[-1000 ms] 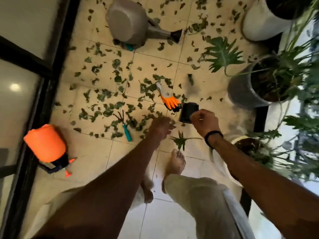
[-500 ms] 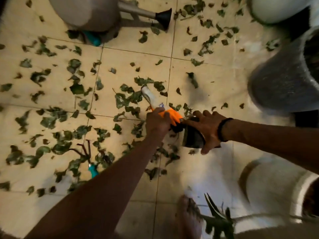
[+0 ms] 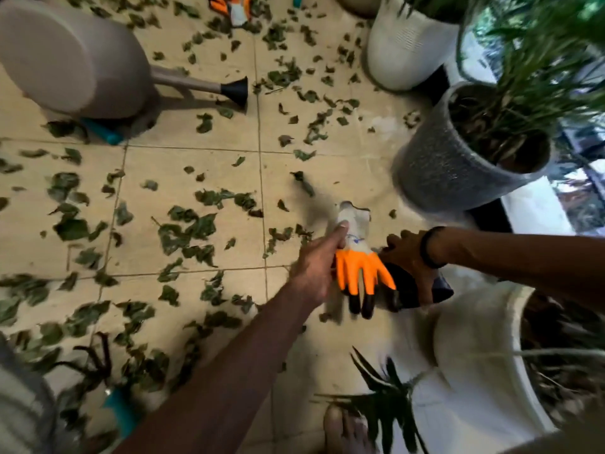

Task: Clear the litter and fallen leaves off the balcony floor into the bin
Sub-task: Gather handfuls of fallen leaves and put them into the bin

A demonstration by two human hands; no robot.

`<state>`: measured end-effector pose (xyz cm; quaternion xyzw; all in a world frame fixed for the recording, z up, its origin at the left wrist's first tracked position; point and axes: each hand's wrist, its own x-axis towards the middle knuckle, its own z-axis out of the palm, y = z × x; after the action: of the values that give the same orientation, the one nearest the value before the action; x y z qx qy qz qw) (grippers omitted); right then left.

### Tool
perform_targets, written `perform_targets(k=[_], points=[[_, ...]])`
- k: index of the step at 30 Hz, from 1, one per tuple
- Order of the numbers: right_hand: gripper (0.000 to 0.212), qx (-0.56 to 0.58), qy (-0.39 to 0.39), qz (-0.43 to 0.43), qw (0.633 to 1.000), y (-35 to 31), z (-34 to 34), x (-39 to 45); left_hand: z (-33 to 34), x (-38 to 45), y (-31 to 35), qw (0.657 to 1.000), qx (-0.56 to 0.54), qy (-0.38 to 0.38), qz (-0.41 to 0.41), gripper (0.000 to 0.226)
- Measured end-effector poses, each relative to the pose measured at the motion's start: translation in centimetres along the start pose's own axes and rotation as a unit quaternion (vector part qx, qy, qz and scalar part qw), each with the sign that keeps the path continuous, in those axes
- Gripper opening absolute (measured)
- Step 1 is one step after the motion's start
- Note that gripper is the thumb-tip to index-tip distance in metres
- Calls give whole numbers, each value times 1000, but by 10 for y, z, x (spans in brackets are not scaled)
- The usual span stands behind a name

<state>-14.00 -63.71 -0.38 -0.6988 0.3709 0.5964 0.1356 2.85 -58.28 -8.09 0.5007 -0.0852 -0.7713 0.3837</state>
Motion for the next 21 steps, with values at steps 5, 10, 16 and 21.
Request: perform_targets(k=[5,10,16,21], points=[[139,-53,51,57,996,14,47,-3,2,0,-57,982,176,-72,-18,23],[126,89,38,17,995,13,55,8,-9,25,-57,913,393,-39,104,32],[62,362,269,140,881,33,28,49,-73,39,-51,570,683,39,455,38],[56,408,239,217,854,59,26,91,-100,46,-41,501,792,42,347,59]])
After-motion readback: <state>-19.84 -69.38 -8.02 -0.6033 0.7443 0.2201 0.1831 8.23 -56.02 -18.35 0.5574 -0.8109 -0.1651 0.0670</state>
